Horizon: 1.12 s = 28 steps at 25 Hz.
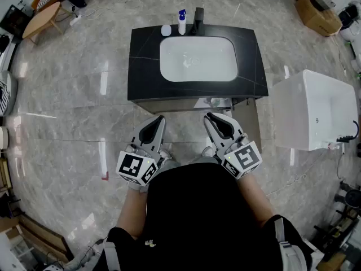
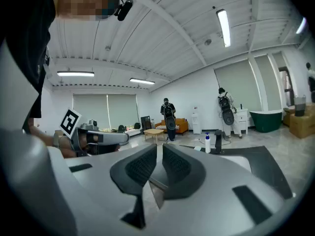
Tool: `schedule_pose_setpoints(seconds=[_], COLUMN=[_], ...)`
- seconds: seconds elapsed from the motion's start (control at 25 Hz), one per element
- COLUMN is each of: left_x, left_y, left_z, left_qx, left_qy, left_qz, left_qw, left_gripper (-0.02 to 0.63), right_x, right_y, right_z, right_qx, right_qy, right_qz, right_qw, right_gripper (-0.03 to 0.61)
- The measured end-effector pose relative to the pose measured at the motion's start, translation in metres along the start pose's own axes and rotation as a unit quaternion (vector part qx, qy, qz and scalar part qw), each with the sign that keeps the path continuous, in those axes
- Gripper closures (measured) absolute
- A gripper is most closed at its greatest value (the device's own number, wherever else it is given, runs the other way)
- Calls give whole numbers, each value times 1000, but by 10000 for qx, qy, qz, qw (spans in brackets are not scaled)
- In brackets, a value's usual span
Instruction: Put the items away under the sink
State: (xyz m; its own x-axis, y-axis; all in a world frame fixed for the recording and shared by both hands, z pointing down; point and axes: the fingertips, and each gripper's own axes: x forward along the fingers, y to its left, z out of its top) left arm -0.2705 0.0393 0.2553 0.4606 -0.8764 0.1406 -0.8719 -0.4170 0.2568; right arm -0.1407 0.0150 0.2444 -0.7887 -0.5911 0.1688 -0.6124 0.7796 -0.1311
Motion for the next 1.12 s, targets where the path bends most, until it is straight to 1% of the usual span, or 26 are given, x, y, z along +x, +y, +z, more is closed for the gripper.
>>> schedule_pose_setpoints(seconds=[0.24,0.4,0.68,0.8,0.96,1.04,1.12], left_x=[-14,-27,-41,-37,-22,-8,9], left_y=[13,29,62,69,75,76,74], left_z=[1,-1,-8,-10,-11,-10,-8], left_qx=[-51,-186,-415,-377,-390,-367,-318], left_qy=[-18,0,135,171,185,212,238], left_qz=[-130,-261,-515,-577,-498,-425,-341], left_qw=[9999,9995,9977,9975,9978,9982,9986], left_gripper=[592,592,592,591,591,591,591], right_x=[9,19,37,41,44,48,52], right_y=[16,32,50,46,25,12,0], right_z=[1,0,-2,-3,-4,-1,3], right_qx=[24,29,232,186,284,226,52], right_qy=[-8,6,-42,-16,-17,-35,-32], right_qz=[-122,-259,-725,-822,-871,-778,-633], right_qw=[9999,9997,9971,9964,9958,9967,9980], right_gripper=[525,525,523,525,525,523,523])
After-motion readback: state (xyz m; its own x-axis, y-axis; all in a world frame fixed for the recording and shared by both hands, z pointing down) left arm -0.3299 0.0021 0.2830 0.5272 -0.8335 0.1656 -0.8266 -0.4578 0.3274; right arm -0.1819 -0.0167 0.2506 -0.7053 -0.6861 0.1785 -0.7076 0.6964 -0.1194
